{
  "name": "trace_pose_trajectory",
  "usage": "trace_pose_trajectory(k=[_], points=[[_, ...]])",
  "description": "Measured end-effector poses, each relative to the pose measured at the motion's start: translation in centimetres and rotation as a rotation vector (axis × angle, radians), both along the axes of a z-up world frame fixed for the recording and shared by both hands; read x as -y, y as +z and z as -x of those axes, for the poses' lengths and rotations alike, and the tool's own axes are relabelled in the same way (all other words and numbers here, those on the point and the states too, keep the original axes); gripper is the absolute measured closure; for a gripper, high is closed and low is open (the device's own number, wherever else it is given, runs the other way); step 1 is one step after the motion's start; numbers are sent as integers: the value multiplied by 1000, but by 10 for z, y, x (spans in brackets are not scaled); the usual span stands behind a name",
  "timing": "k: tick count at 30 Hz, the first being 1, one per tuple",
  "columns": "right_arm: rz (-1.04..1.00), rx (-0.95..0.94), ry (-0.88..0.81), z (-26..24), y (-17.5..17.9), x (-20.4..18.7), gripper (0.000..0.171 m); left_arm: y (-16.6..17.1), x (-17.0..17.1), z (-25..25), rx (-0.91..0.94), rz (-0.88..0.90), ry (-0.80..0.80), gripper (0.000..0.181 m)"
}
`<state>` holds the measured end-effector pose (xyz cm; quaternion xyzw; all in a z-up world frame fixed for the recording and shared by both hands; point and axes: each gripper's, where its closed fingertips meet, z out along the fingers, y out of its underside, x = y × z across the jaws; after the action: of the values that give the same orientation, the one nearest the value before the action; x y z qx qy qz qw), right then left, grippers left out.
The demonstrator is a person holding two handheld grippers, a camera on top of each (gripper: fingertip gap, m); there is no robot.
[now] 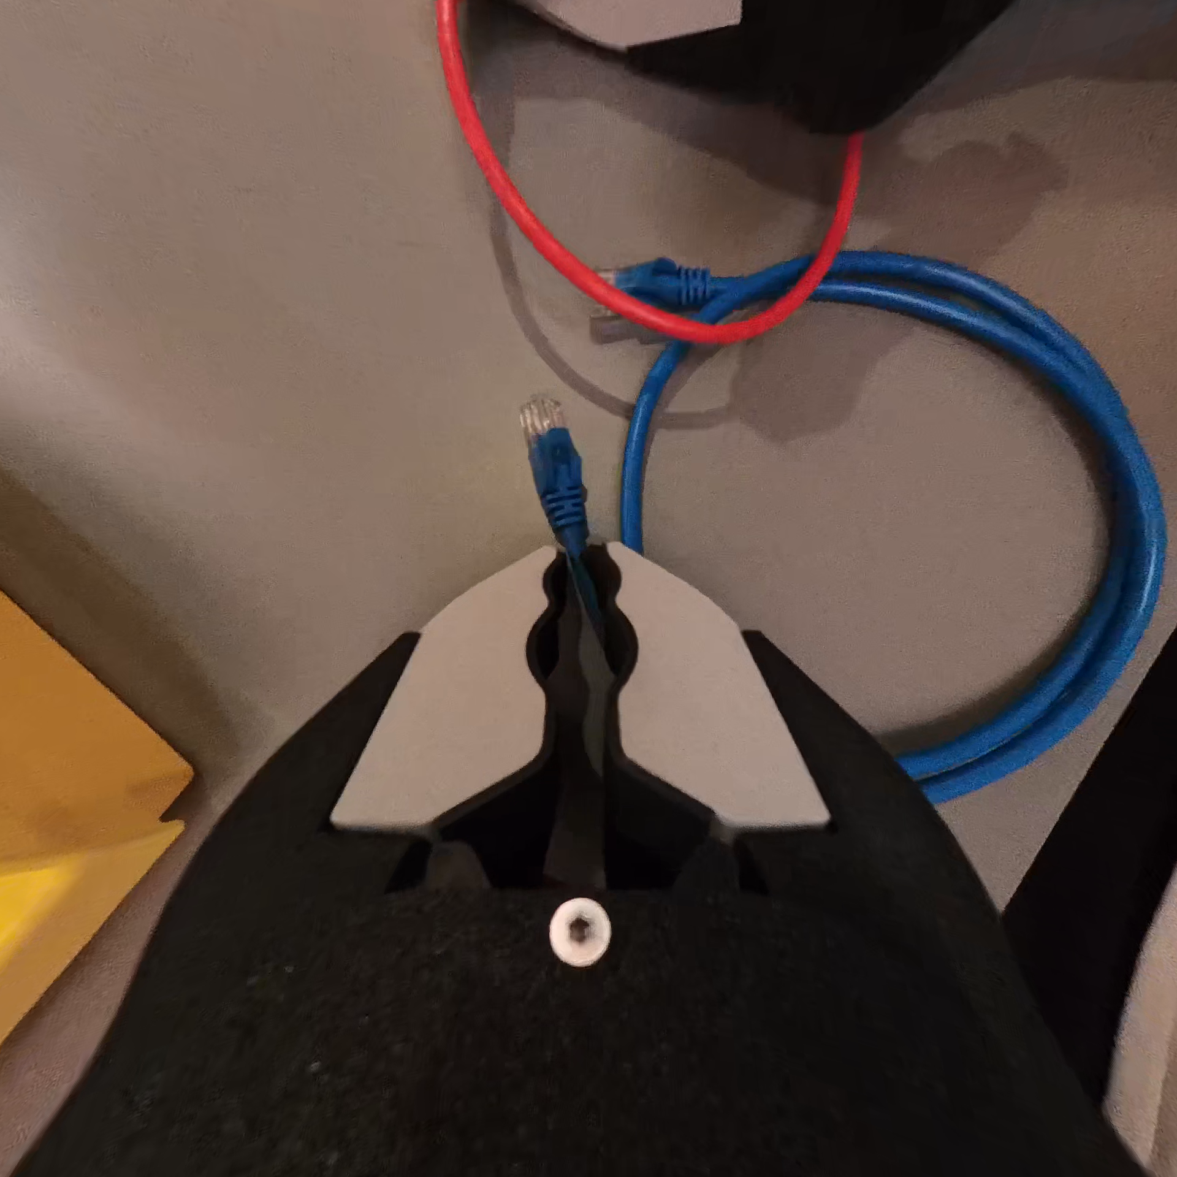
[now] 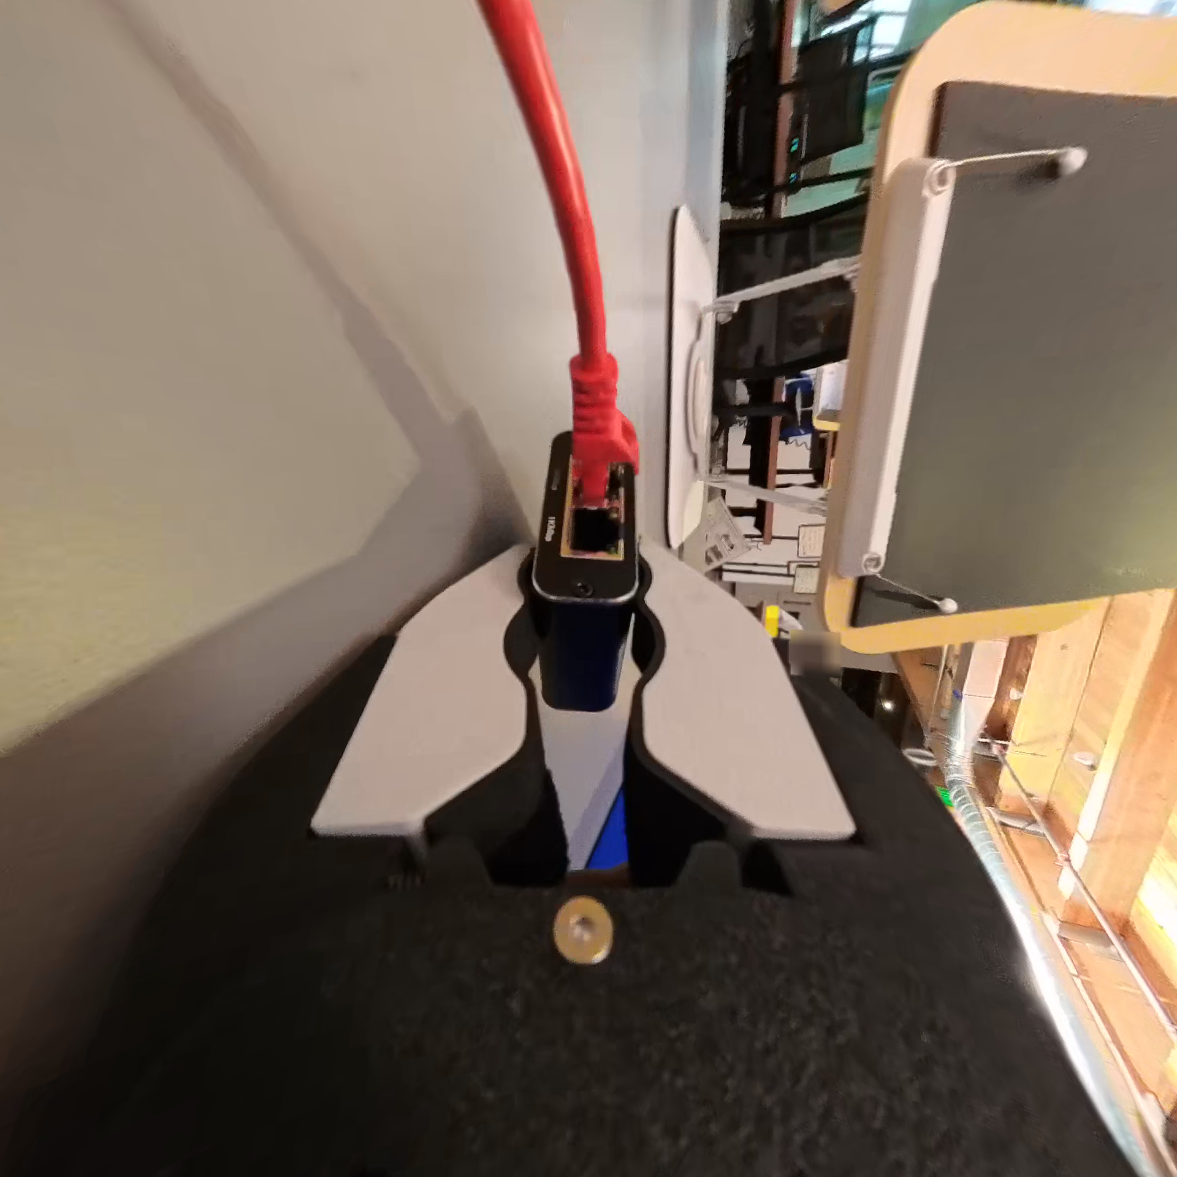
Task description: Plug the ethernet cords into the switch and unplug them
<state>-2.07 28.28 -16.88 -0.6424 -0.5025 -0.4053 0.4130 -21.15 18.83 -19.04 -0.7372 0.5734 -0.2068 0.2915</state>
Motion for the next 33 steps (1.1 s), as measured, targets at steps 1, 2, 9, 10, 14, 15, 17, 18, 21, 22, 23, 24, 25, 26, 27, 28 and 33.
trace_pose_trajectory(k=[1, 2, 9, 10, 14, 15, 17, 18, 21, 22, 23, 24, 25, 26, 27, 28, 33], points=[[16, 19, -6, -1, -2, -2, 146, 0, -1, 2, -9, 2, 13, 170], [33, 25, -6, -1, -3, -3, 146, -1, 0, 3, -17, 8, 18, 169], [180, -113, 82, 16, 1, 5, 146, -3, 1, 5, -5, 16, 44, 172], [226, -194, 108, 23, 1, 11, 146, -3, 1, 6, 3, 19, 49, 172], [308, -335, 85, 22, 0, 19, 147, -3, 1, 9, -11, 24, 37, 175], [313, -297, 63, 16, -1, 18, 146, -3, 1, 11, -20, 20, 29, 175], [353, -218, 23, 7, -8, 19, 144, -2, 0, 12, -28, 14, 21, 176], [376, -183, -10, 2, -12, 18, 142, -2, 1, 13, -33, 17, 19, 176], [400, -164, -82, -5, -10, 20, 140, 0, -4, 20, -58, -29, 14, 178], [440, -202, -88, -2, -10, 26, 136, 2, -5, 22, -61, -35, 15, 178], [489, -260, -93, 2, -9, 34, 130, 6, -5, 23, -50, -32, 15, 178], [525, -333, -104, 5, -5, 41, 126, 12, -6, 23, -20, -37, 11, 178], [553, -420, -118, 7, 1, 48, 125, 21, -6, 22, 12, -44, 5, 178], [591, -519, -124, 11, 8, 56, 122, 29, -7, 23, 35, -56, 3, 178], [616, -623, -118, 18, 17, 63, 122, 38, -8, 24, 54, -70, 1, 178], [642, -710, -103, 26, 26, 71, 123, 46, -9, 25, 75, -88, -2, 179], [880, -1414, 237, 130, 82, 120, 122, 97, 14, 8, 313, -206, -155, 181]])
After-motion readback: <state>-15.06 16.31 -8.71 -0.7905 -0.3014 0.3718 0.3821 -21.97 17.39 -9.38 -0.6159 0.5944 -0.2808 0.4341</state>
